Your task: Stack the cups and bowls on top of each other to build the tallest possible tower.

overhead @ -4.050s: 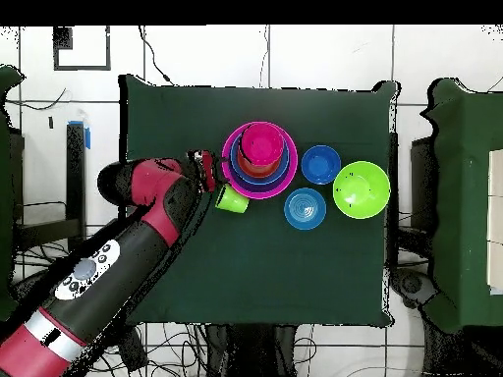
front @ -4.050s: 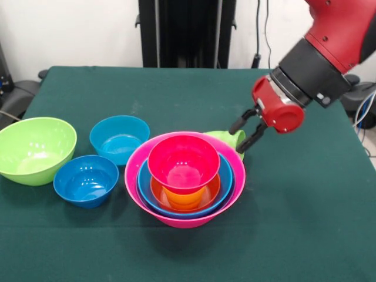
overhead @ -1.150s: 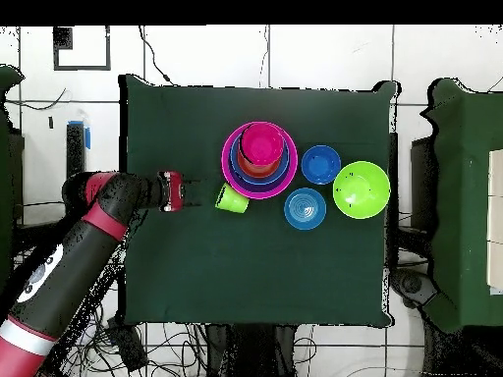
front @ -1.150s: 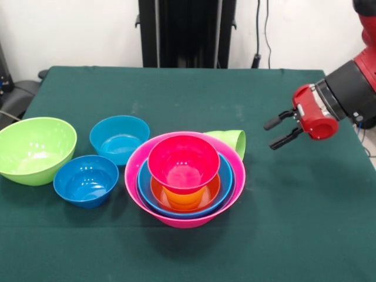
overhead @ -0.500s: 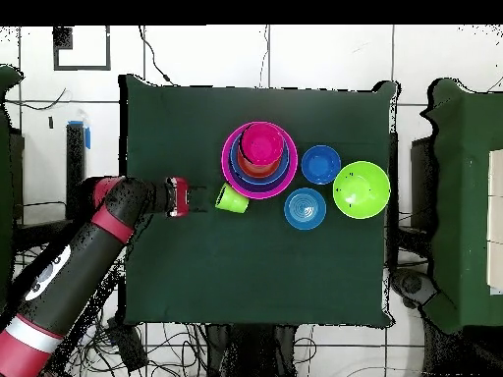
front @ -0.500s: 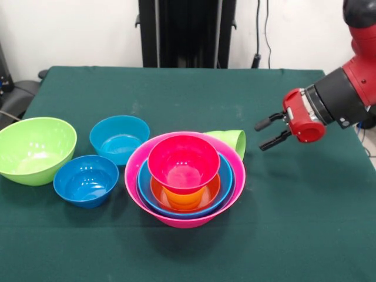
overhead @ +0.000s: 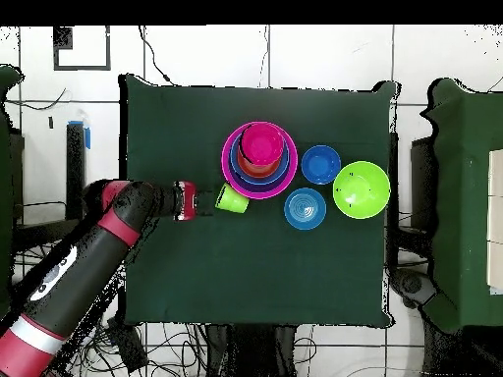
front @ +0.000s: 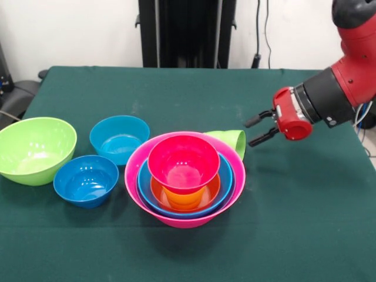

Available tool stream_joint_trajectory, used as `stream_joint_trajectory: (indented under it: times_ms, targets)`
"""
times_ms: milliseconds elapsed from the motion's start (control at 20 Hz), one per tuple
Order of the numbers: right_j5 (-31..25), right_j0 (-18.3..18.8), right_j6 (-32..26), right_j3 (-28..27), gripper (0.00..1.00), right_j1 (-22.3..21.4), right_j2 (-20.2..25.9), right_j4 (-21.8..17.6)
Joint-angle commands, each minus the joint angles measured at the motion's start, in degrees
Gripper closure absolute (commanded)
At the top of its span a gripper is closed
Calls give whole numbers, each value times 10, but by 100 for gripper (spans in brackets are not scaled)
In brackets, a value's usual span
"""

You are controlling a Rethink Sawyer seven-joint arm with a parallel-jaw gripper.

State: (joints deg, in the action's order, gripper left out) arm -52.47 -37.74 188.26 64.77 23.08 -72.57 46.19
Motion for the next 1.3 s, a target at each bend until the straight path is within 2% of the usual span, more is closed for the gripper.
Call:
stream_joint_trajectory:
  times_ms: [50, 750, 1300]
  targets:
    - [51, -9, 105, 49, 0, -5, 66, -18]
    - [122, -10, 63, 108, 0, -21, 95, -22]
    - [152, -6, 59, 116, 0, -20, 106, -22]
